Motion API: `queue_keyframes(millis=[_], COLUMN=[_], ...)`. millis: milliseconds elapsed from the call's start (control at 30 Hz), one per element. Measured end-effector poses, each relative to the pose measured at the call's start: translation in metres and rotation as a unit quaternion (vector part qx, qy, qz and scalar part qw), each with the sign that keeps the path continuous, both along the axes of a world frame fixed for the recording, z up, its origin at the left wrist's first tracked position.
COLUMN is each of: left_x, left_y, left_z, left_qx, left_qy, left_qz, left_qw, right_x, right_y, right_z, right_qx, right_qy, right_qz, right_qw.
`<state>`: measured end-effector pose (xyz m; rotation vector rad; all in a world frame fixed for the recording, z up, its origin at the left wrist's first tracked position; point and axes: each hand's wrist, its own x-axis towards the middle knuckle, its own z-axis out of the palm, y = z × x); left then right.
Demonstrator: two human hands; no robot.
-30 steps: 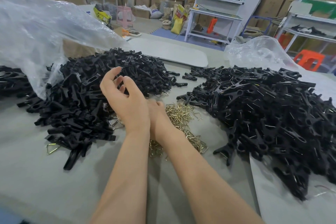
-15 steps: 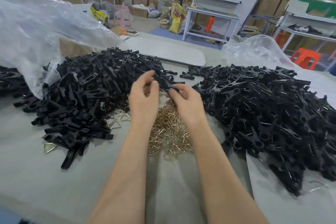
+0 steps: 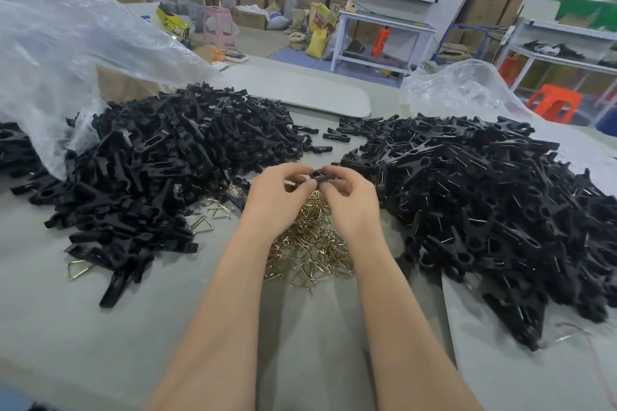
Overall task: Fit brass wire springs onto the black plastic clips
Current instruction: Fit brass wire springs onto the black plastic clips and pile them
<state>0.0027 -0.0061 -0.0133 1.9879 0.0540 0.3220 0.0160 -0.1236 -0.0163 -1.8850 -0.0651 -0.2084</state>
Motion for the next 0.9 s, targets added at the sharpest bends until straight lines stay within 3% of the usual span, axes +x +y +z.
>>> queue_keyframes(millis=[167, 300, 467, 567, 767, 900], left_x=[0.002, 0.002, 0.003, 0.005, 0.004, 0.001], left_y=[0.001, 0.003, 0.001, -0.003, -0.004, -0.008], left_z=[0.0, 0.001, -0.001, -0.003, -0.003, 0.001], left_qx=[-0.02, -0.186, -0.3, -0.316, -0.316, -0.335], left_qy=[-0.02, -0.022, 0.001, 0.01, 0.01, 0.003], left_qz=[0.049, 0.069, 0.028, -0.01, 0.001, 0.009], left_qw=[0.998, 0.98, 0.954, 0.949, 0.949, 0.942], right_x=[0.0, -0.002, -0.005, -0.008, -0.008, -0.007], right_y=[0.003, 0.005, 0.006, 0.007, 0.009, 0.005], right_z=[0.001, 0.0, 0.007, 0.009, 0.006, 0.007], right_qx=[0.053, -0.006, 0.131, 0.169, 0.046, 0.087], right_qy=[0.039, -0.024, -0.055, -0.053, -0.056, -0.044], right_qz=[0.007, -0.005, -0.003, 0.011, 0.012, -0.016], right_qw=[0.998, 1.0, 0.99, 0.984, 0.997, 0.995])
